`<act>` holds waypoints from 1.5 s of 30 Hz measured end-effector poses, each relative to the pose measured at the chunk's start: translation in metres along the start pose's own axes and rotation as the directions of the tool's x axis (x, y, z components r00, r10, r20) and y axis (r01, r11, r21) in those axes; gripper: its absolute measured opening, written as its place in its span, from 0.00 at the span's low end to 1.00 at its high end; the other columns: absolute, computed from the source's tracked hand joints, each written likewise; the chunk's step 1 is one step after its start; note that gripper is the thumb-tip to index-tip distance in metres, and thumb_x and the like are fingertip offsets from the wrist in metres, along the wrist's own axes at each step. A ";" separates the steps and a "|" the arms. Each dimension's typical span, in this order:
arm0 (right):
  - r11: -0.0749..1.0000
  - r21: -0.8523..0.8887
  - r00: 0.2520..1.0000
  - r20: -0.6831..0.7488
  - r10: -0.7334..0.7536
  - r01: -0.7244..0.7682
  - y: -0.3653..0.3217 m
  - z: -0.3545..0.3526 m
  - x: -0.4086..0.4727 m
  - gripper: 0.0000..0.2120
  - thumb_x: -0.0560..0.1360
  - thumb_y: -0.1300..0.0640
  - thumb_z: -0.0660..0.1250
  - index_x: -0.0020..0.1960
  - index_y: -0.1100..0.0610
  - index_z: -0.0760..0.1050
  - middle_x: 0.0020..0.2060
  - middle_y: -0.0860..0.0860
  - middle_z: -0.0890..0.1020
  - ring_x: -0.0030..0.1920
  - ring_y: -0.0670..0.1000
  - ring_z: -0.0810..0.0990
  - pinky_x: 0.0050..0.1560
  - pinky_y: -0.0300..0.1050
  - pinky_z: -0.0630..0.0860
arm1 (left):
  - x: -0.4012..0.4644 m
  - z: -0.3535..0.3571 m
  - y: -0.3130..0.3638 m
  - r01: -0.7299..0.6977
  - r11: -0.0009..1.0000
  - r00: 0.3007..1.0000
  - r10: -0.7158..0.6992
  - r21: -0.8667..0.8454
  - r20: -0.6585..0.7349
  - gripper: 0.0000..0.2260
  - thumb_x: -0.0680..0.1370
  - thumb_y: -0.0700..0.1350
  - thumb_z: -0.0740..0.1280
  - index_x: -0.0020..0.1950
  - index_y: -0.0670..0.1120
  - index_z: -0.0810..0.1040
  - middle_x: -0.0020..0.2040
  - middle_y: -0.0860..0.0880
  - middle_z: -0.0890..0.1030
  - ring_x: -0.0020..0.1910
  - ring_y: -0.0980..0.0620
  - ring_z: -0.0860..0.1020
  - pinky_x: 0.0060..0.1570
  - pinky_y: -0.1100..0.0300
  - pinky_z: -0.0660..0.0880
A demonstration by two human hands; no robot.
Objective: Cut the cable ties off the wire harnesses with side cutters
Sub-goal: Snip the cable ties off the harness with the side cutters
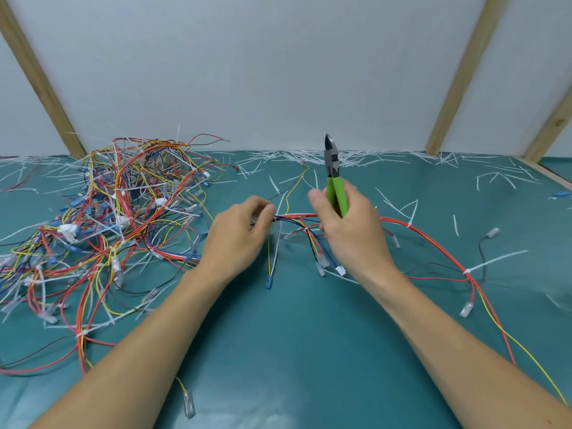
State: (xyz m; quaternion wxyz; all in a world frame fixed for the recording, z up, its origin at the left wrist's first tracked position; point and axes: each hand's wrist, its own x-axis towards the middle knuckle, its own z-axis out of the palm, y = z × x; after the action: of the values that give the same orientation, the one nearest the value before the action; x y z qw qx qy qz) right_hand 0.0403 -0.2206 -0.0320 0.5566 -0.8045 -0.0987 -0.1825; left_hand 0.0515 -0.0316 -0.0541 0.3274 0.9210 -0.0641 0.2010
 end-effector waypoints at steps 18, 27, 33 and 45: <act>0.987 -0.162 0.987 0.151 0.045 -0.020 0.020 0.003 0.001 0.05 0.76 0.57 0.71 0.49 0.49 0.78 0.36 0.36 0.81 0.32 0.42 0.75 0.32 0.33 0.67 | 0.002 -0.010 0.002 0.044 0.950 0.969 0.035 -0.309 0.246 0.02 0.79 0.42 0.72 0.46 0.48 0.80 0.41 0.52 0.85 0.43 0.52 0.81 0.54 0.48 0.76; 0.998 -0.030 0.996 0.079 -0.044 0.047 0.009 -0.003 0.005 0.09 0.74 0.59 0.74 0.46 0.50 0.74 0.42 0.44 0.85 0.32 0.48 0.75 0.41 0.48 0.76 | -0.001 -0.005 0.017 -0.323 0.942 0.937 0.305 -0.089 -0.168 0.05 0.76 0.49 0.74 0.50 0.53 0.82 0.43 0.62 0.81 0.46 0.56 0.78 0.57 0.53 0.70; 0.994 -0.070 0.995 0.066 -0.076 0.080 0.017 -0.002 0.006 0.11 0.75 0.60 0.74 0.45 0.49 0.72 0.33 0.35 0.78 0.30 0.45 0.72 0.38 0.44 0.70 | 0.000 -0.007 0.008 -0.187 0.982 0.974 0.186 -0.005 0.128 0.14 0.80 0.57 0.63 0.54 0.51 0.84 0.51 0.58 0.82 0.56 0.52 0.75 0.62 0.44 0.69; 0.953 -0.184 0.970 0.028 -0.241 0.242 0.012 -0.010 0.005 0.13 0.76 0.43 0.73 0.52 0.49 0.77 0.44 0.41 0.79 0.43 0.44 0.80 0.45 0.38 0.73 | 0.002 -0.013 0.004 -0.020 0.944 1.000 0.026 -0.330 0.014 0.06 0.80 0.46 0.69 0.46 0.49 0.84 0.37 0.54 0.80 0.37 0.59 0.75 0.40 0.63 0.70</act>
State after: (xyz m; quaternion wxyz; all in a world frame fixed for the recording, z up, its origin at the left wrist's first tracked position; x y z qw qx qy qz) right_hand 0.0477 -0.2342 -0.0376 0.4522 -0.8353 -0.1803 -0.2555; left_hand 0.0480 -0.0262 -0.0421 0.4737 0.8544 -0.1104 0.1830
